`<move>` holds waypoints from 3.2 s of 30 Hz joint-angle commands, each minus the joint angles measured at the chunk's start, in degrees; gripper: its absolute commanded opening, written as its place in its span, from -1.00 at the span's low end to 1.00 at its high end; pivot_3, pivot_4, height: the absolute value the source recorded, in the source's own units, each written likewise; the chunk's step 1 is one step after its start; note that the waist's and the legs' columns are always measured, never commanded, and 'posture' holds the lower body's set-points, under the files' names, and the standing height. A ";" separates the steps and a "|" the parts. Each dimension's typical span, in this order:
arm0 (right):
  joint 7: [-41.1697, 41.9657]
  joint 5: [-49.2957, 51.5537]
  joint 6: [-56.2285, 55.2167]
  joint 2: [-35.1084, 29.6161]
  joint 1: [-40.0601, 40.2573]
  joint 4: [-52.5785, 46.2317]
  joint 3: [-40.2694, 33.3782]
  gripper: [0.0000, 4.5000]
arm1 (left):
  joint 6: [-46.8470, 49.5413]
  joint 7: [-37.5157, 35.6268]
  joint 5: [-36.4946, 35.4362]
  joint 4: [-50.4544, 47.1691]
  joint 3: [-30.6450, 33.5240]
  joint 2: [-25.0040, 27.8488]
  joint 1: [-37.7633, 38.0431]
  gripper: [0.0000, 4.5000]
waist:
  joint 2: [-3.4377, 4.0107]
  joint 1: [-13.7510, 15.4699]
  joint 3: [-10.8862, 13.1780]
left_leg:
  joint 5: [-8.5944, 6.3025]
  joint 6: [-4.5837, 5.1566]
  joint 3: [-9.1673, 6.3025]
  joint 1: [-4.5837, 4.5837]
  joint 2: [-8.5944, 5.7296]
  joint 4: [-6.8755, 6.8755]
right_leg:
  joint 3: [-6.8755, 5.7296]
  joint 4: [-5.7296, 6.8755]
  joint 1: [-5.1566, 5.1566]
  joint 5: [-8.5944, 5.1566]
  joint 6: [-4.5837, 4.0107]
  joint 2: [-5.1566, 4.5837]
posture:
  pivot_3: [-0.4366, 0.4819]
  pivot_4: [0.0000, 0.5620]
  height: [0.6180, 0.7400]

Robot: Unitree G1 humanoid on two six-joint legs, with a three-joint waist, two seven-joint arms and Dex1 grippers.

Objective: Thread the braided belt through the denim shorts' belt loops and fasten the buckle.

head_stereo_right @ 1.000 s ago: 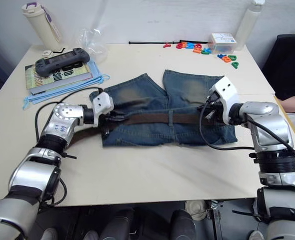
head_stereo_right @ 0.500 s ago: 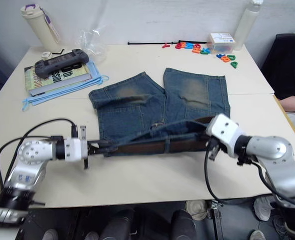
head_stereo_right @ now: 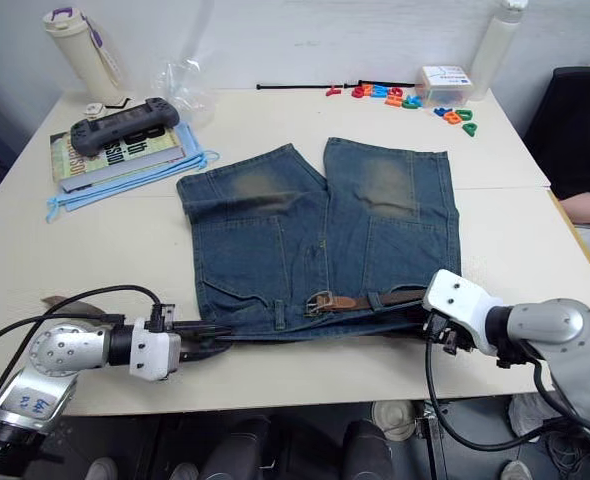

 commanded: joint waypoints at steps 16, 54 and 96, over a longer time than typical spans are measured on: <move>-5.76 23.83 13.90 4.22 -21.72 4.81 -11.67 1.00 | 37.98 -4.33 -27.72 -10.64 8.70 4.11 -3.86 0.84 | 0.16 0.80 0.10 | -0.11 0.02 0.17 0.00 0.08 0.07 | 0.14 -0.04 -0.02 0.01 0.02 0.10 | -0.05 -0.47 0.08; -9.50 -3.61 7.52 15.64 -33.60 40.78 17.77 -0.51 | 38.03 4.78 0.50 36.37 -7.43 -16.66 -35.30 -0.21 | -0.62 -0.41 -0.80 | 1.53 0.92 -2.82 -0.08 -3.00 -1.01 | -0.76 -0.88 2.20 -0.42 1.89 -2.00 | -0.05 -0.47 0.07; -23.57 -1.64 -5.89 22.35 -42.88 37.80 1.18 0.77 | 30.66 18.92 -8.73 30.22 7.21 -20.28 -43.21 0.37 | -0.19 -1.88 -0.95 | 1.54 0.89 -2.56 -0.60 -2.87 -0.89 | -0.36 -0.85 1.60 -0.28 1.92 -1.82 | -0.05 -0.47 0.07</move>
